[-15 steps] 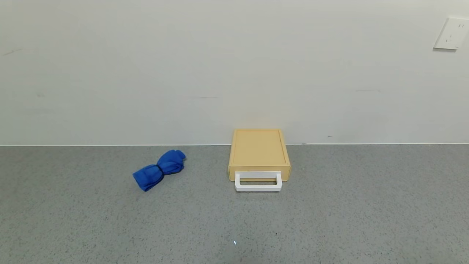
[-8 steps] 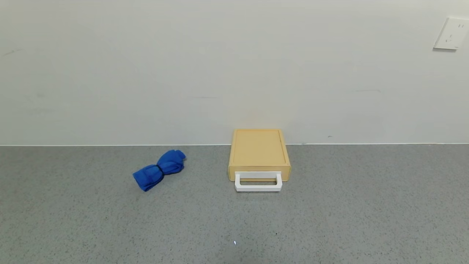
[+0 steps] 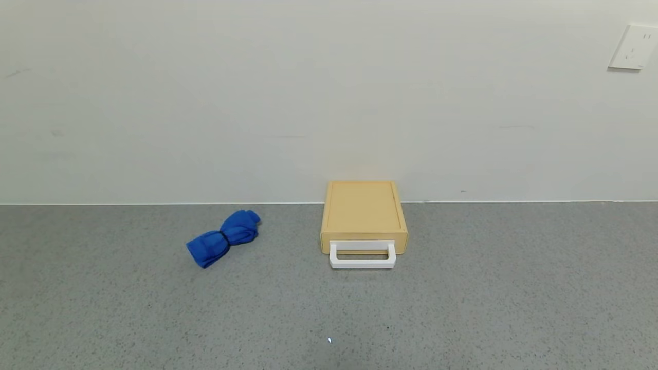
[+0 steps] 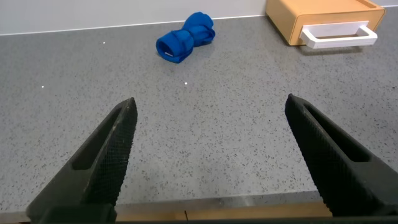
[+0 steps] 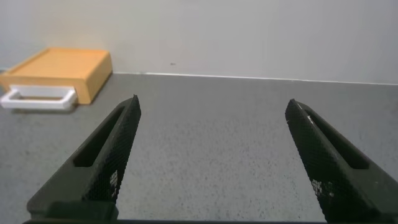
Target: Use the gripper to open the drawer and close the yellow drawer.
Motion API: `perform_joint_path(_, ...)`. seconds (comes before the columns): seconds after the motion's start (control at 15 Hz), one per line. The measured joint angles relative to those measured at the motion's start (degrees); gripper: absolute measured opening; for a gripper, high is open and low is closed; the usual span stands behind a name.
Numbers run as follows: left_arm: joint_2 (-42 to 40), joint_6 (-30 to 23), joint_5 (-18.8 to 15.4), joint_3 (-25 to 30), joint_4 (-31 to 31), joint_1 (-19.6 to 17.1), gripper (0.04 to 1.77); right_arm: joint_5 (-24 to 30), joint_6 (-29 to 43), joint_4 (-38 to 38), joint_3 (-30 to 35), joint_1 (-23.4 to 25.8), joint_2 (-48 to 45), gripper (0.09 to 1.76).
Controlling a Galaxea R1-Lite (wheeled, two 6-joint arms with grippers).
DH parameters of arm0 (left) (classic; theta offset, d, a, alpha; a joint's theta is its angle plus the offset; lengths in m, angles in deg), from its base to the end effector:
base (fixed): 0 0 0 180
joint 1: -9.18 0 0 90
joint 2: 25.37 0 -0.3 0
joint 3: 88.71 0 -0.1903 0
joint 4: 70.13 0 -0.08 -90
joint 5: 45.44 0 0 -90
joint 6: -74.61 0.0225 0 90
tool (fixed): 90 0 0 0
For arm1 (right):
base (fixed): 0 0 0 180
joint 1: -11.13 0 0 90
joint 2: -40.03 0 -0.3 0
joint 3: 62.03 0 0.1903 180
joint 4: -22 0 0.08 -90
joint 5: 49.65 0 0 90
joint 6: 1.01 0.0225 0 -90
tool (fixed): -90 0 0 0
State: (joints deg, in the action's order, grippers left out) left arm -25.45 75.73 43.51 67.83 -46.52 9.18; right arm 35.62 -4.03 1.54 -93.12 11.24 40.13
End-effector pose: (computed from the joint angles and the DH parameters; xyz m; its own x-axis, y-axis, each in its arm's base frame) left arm -0.0230 -0.0004 0.0755 0.9998 -0.0183 -0.0012 0.0183 0.9996 0.0195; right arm -0.0362 -0.0018 0.1172 0.9797 -0.0843 0.1821 0.0925 0.9950 -0.0367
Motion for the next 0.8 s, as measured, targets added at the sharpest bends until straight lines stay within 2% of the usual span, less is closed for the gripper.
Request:
perform_joint_path(0.13, 0.00, -0.05, -0.05, 0.00, 0.00, 0.00, 1.72, 0.40, -1.38, 2.73, 4.88, -0.04, -0.10, 1.71)
perform_joint_path(0.27, 0.00, -0.07, -0.13, 0.00, 0.00, 0.00, 1.72, 2.67, -0.52, 2.46, 6.88, -0.04, -0.10, 1.71)
perform_joint_path(0.47, 0.00, -0.07, -0.18, 0.00, 0.02, 0.00, 1.72, 4.68, 1.40, -3.22, 7.64, -0.04, -0.10, 1.71)
perform_joint_path(0.8, 0.00, -0.07, -0.16, 0.00, 0.02, 0.00, 1.72, 4.91, 2.29, -3.29, 7.72, -0.09, -0.10, 1.71)
